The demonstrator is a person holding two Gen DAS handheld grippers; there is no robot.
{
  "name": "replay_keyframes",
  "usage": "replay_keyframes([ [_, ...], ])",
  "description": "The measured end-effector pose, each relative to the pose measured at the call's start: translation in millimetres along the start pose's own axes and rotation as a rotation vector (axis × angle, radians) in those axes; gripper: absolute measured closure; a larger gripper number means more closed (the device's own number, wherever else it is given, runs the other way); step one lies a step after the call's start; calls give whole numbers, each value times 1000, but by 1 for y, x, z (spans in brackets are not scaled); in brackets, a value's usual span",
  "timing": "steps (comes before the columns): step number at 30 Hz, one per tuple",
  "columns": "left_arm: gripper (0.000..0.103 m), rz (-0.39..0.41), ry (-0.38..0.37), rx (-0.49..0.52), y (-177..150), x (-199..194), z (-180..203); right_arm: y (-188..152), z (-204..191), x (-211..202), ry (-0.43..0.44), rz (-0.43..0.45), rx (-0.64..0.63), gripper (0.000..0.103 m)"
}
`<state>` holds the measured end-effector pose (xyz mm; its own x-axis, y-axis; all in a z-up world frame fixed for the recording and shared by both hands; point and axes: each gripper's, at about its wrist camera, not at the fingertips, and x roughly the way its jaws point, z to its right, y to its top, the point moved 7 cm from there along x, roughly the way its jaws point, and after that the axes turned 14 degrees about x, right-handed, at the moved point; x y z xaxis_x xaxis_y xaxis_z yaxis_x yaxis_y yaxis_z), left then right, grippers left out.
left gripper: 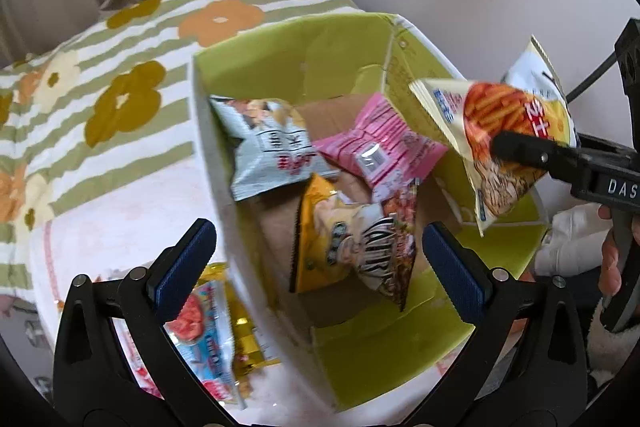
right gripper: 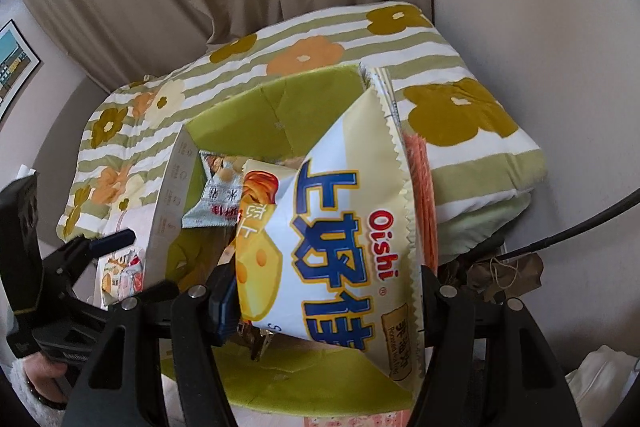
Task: Organize snacks
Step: 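Carry both bags into the yellow-green box and release them from both tools, then move both tools back over the remaining snacks on the table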
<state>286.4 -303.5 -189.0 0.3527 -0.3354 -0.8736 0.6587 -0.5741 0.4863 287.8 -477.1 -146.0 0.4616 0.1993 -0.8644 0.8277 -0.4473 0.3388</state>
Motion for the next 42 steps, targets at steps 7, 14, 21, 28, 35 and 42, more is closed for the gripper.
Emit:
replay_keyframes([
  [7, 1, 2, 24, -35, -13, -8, -10, -20, -11, 10, 37, -36, -44, 38],
  [14, 1, 22, 40, -68, -23, -19, -12, -23, -14, -5, 29, 80, -82, 1],
  [21, 1, 51, 71, -89, -33, -37, -8, -30, -20, -15, 65, 63, -115, 1],
  [28, 1, 91, 141, -147, -48, -69, -12, -34, -43, -32, 142, 75, -191, 1],
  [35, 1, 75, 254, -243, -93, -106, -24, -48, -81, -40, 232, 75, -317, 1],
  [42, 1, 54, 330, -358, -163, -139, -52, -78, -124, -43, 332, 57, -387, 0],
])
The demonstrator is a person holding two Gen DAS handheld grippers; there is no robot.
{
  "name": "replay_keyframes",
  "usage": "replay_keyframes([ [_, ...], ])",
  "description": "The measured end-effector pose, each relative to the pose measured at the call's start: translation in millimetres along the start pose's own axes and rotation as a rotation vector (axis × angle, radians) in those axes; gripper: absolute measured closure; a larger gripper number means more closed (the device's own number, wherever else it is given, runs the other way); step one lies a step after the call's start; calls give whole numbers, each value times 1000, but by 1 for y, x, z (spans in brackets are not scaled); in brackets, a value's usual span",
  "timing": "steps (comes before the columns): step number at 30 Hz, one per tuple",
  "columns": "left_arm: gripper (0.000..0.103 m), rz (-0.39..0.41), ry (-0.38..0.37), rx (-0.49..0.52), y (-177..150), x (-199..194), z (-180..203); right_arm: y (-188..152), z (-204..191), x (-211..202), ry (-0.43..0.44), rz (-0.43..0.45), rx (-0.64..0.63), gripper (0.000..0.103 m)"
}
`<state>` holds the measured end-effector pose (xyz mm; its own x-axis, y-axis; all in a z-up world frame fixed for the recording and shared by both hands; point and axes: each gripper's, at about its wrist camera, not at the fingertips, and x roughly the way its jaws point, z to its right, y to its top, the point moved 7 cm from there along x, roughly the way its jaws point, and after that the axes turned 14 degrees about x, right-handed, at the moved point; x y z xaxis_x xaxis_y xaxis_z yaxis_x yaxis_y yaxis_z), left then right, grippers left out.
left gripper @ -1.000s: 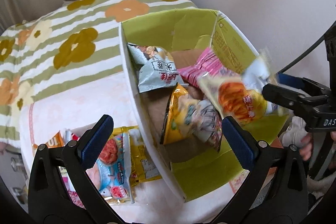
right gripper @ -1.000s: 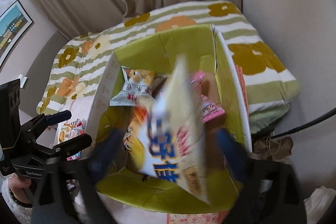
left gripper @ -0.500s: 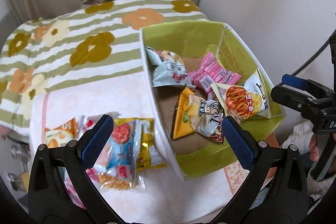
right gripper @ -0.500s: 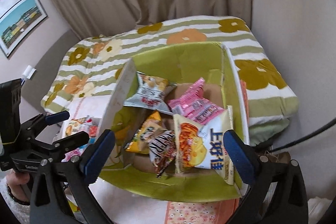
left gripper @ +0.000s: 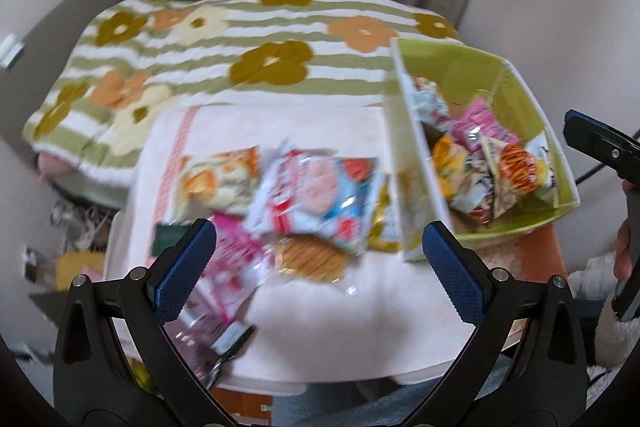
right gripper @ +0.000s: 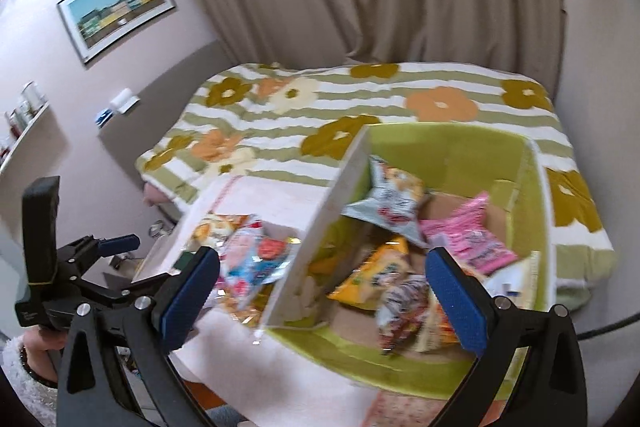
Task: Organize snacks
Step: 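Move both tools back over the remaining snacks on the table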
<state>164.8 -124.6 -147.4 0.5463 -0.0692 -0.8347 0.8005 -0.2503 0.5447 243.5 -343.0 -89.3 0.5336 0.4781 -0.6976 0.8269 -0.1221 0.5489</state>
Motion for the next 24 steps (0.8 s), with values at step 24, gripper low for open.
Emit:
replay_keyframes([
  [24, 1, -121, -127, -132, -127, 9, -166, -86, -149, 103, -90, -122, 10, 0],
])
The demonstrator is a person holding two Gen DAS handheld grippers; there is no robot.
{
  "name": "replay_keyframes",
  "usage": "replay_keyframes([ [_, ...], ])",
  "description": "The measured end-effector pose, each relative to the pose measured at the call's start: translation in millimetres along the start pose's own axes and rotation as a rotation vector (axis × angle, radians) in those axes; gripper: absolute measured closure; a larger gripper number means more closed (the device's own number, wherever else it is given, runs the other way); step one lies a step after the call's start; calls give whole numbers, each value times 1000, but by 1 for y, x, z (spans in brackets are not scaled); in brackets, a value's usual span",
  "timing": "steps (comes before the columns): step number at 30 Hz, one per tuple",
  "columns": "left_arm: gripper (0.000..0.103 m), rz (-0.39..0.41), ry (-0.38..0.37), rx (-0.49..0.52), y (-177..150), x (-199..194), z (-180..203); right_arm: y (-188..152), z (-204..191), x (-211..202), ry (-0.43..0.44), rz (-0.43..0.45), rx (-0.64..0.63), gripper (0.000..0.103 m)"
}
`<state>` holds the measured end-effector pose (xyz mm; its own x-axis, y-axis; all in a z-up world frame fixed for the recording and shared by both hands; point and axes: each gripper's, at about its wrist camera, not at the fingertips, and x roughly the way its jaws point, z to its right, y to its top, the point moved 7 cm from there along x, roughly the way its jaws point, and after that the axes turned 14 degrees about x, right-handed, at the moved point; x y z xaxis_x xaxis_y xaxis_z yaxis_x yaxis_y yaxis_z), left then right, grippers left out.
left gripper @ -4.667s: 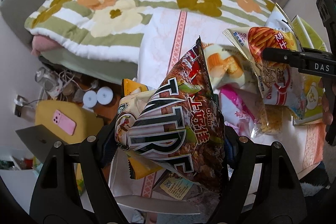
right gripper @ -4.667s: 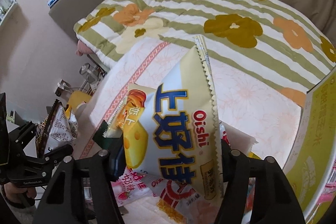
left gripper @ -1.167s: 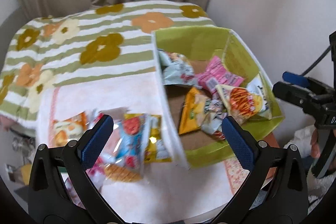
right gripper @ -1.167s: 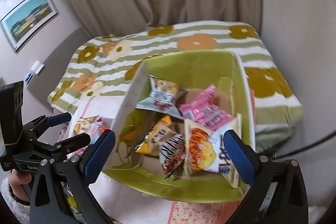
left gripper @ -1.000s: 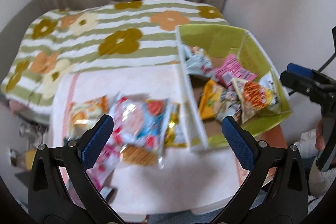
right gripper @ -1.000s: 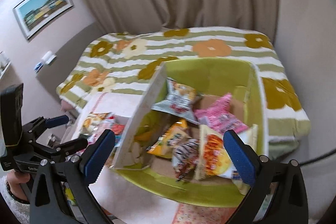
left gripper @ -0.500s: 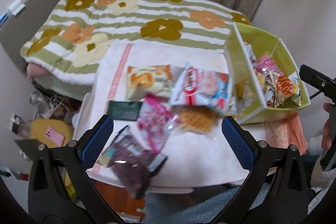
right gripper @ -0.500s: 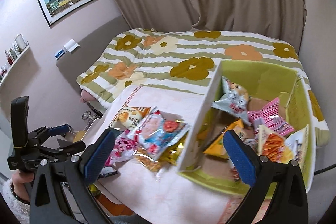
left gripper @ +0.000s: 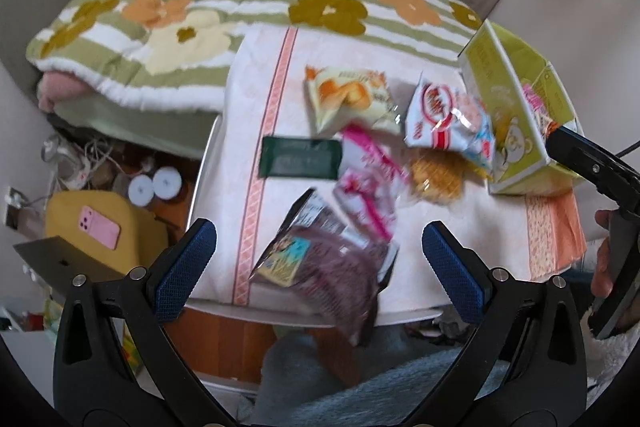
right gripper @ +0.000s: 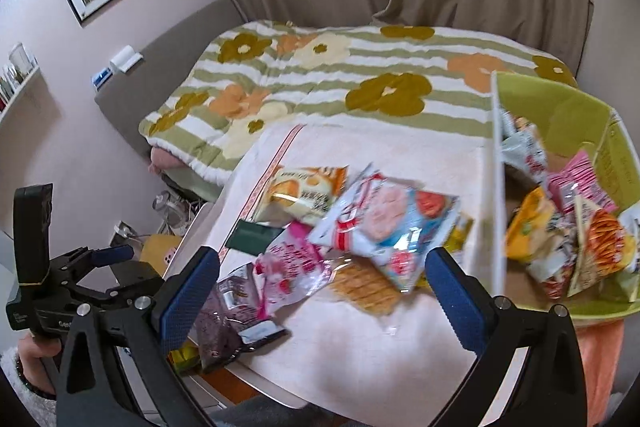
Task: Organize snacks
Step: 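Move both tools back over the remaining snacks on the table, then grasp the dark brown bag with the left tool while the right tool grasps the pink candy bag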
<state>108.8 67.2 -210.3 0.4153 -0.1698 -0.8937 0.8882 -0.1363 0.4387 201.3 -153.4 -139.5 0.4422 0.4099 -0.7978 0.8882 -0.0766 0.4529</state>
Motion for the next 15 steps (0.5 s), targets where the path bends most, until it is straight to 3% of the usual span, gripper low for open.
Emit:
replay_keyframes([
  [6, 1, -72, -74, -35, -28, 25, -11, -17, -19, 47, -10, -81, -14, 1],
  [11, 1, -89, -135, -135, -38, 42, -8, -24, -25, 70, 13, -138, -70, 1],
  [15, 1, -115, -131, -192, -42, 56, -2, -32, -31, 92, 65, -203, -143, 1],
])
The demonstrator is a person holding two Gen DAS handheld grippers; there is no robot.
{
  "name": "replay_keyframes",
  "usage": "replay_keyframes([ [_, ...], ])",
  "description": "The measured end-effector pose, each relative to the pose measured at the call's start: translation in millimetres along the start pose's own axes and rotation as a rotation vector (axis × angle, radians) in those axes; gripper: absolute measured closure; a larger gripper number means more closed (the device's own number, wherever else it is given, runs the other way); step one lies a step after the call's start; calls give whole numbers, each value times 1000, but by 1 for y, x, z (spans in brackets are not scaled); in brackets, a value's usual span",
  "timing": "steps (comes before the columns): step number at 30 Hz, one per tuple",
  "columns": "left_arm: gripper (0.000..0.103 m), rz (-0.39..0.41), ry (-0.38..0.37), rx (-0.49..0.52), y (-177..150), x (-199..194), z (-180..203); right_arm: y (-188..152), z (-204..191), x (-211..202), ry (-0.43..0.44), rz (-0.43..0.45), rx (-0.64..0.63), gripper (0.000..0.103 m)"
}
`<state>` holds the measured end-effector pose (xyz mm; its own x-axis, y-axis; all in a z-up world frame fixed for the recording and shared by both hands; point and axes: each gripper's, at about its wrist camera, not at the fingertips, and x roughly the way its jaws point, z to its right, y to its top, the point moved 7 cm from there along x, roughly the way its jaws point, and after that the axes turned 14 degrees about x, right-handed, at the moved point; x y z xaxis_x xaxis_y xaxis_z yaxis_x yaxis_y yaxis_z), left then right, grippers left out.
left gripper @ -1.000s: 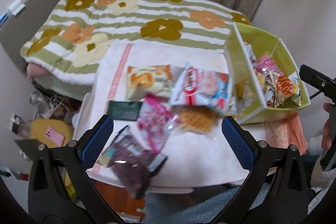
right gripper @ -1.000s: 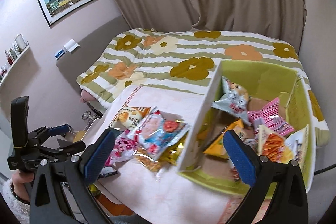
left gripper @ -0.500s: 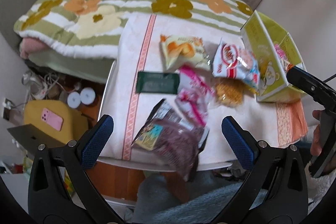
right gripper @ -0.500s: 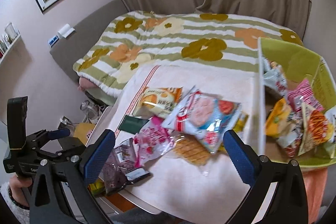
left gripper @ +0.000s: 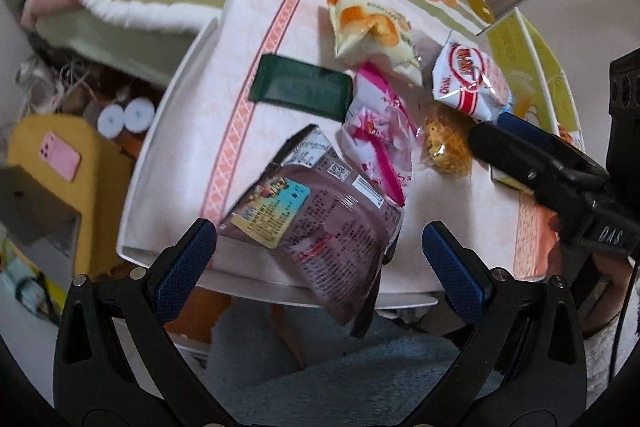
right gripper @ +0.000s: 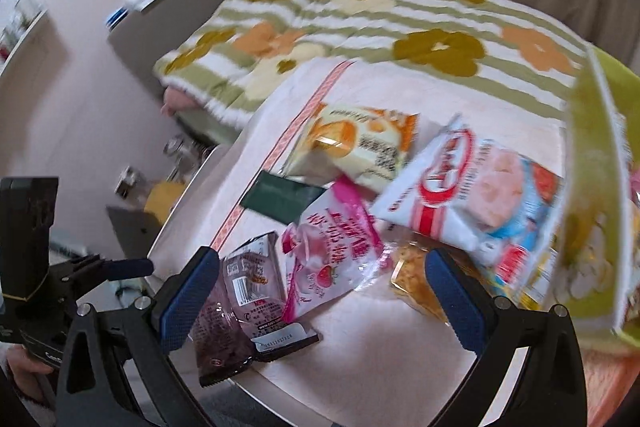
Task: Organize snacks
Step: 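Grasp the dark brown bag with the left tool while the right tool grasps the pink candy bag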
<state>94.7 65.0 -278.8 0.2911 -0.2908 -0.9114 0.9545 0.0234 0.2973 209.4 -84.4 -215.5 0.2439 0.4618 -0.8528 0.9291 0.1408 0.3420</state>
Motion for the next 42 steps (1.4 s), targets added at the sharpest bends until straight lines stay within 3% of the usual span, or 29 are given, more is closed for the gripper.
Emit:
replay_keyframes([
  [4, 1, -22, 8, -56, -2, 14, 4, -3, 0, 20, 53, -69, -49, 1],
  [9, 1, -24, 72, -121, 5, 34, 3, 1, 7, 44, 95, -167, -72, 4],
  [17, 1, -48, 155, -181, 13, 53, -2, 1, 7, 57, 118, -232, -117, 7],
  [24, 9, -79, 200, -183, 9, 63, -1, -7, 14, 68, 126, -286, -118, 9],
  [31, 24, -81, 208, -126, 12, 63, 10, -3, 8, 76, 122, -295, -153, 9],
  [36, 36, -59, 151, -160, 11, 56, 5, 5, 8, 83, 84, -294, -177, 9],
  [42, 43, -48, 124, -185, 5, 47, 2, 10, 7, 92, 84, -319, -203, 9],
])
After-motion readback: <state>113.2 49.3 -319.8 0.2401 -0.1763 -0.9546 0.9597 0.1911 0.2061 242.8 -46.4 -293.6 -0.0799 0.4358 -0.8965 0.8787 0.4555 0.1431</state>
